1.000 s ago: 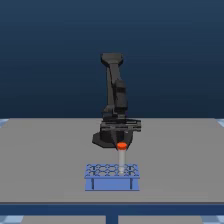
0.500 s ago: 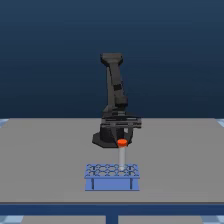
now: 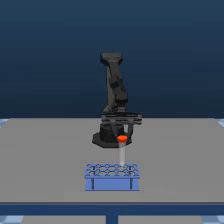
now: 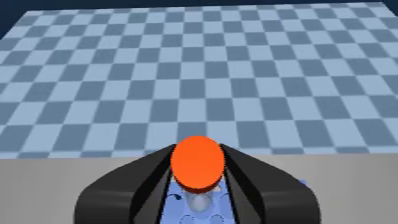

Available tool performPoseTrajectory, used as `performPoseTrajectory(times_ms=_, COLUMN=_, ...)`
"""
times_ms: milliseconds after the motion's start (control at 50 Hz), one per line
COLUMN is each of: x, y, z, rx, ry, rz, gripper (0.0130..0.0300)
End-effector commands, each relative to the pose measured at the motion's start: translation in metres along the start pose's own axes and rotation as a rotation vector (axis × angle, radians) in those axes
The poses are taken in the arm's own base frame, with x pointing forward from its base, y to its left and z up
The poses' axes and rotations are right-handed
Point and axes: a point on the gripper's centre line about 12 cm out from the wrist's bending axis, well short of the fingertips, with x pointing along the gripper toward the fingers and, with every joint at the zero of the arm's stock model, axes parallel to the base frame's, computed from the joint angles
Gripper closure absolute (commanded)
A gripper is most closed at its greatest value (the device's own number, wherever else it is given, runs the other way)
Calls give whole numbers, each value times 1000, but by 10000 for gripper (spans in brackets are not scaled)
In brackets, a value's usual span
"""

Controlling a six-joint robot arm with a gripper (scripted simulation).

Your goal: Pick up the centrifuge tube on the rack

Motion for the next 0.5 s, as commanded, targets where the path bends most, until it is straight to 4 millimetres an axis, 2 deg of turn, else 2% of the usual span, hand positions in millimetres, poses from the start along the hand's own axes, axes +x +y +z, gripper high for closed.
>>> performPoseTrajectory(times_ms=20, x=-2, y=0, z=3, rx=-22, ry=2, rz=-3, gripper=300)
performPoseTrajectory(times_ms=500, x=-7, y=0, z=13, rx=-22, ry=2, rz=-3, gripper=300)
